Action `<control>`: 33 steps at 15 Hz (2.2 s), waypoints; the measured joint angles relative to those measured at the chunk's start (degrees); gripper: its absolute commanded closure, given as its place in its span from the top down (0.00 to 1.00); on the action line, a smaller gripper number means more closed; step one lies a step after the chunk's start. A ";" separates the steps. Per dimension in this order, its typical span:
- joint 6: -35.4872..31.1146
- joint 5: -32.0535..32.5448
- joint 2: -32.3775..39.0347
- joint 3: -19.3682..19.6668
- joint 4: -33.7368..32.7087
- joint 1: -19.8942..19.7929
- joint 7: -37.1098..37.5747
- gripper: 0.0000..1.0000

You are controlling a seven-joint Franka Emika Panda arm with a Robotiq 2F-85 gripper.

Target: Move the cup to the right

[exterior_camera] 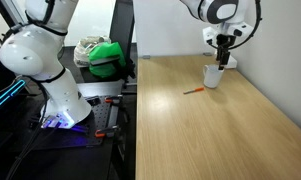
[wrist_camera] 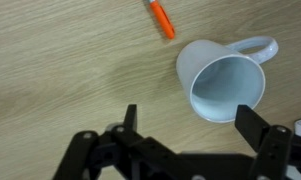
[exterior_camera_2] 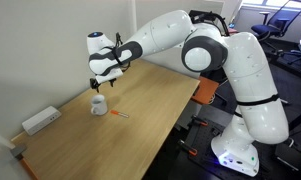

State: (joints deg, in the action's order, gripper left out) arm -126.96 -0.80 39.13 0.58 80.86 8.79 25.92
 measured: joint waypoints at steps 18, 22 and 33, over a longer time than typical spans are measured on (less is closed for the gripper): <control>3.92 -1.73 9.70 -0.29 -9.44 -1.22 -6.56 1.00; 6.85 -1.73 12.18 -0.79 -13.17 -1.35 -6.82 1.00; 12.86 -1.73 17.57 -1.48 -21.59 -1.43 -8.94 0.68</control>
State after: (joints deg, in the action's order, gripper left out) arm -114.10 -2.54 56.70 -0.90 59.27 7.36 16.98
